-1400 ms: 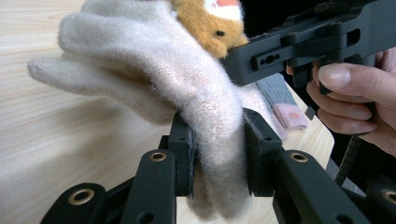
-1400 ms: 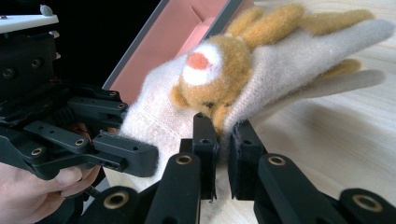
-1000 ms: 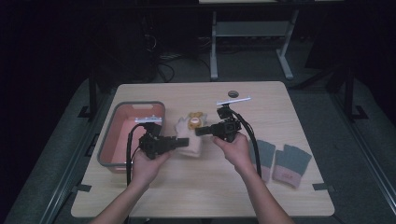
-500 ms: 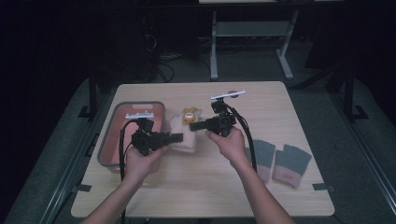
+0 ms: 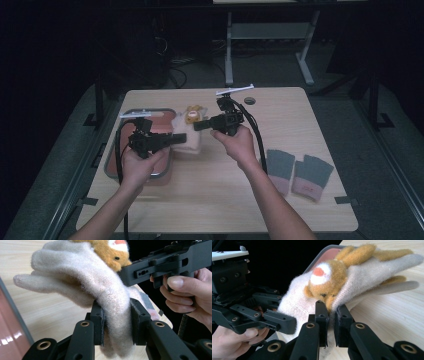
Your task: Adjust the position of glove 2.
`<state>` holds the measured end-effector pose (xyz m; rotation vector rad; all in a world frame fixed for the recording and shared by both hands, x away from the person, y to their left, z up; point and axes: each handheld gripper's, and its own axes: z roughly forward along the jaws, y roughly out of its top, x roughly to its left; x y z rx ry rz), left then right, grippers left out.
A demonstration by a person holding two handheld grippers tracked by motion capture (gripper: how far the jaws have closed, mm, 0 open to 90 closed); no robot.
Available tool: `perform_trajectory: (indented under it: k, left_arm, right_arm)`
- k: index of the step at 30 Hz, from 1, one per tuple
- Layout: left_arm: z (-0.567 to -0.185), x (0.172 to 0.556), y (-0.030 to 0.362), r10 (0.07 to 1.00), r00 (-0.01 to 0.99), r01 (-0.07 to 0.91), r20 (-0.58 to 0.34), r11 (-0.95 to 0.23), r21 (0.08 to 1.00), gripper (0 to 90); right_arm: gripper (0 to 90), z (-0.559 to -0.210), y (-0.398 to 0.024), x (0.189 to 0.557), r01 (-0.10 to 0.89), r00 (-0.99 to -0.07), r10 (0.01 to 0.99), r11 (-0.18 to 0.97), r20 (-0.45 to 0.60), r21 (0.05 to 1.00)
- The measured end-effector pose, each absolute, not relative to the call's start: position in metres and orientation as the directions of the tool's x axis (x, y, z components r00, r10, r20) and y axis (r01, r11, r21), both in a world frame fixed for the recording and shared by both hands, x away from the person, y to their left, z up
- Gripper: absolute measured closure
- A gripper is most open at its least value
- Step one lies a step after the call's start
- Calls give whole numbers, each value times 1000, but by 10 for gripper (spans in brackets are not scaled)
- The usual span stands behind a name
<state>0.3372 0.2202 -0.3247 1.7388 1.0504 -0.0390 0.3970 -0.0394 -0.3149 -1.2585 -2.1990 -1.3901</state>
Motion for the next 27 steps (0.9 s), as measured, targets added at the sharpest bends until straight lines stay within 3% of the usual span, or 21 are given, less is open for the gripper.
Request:
perform_trajectory:
  k: [27]
  left_arm:
    - [-305,341,276,656,567,655,-498,7,756,688]
  right_arm:
    - [828,-291,22,420,741,-650,480,227,590,632]
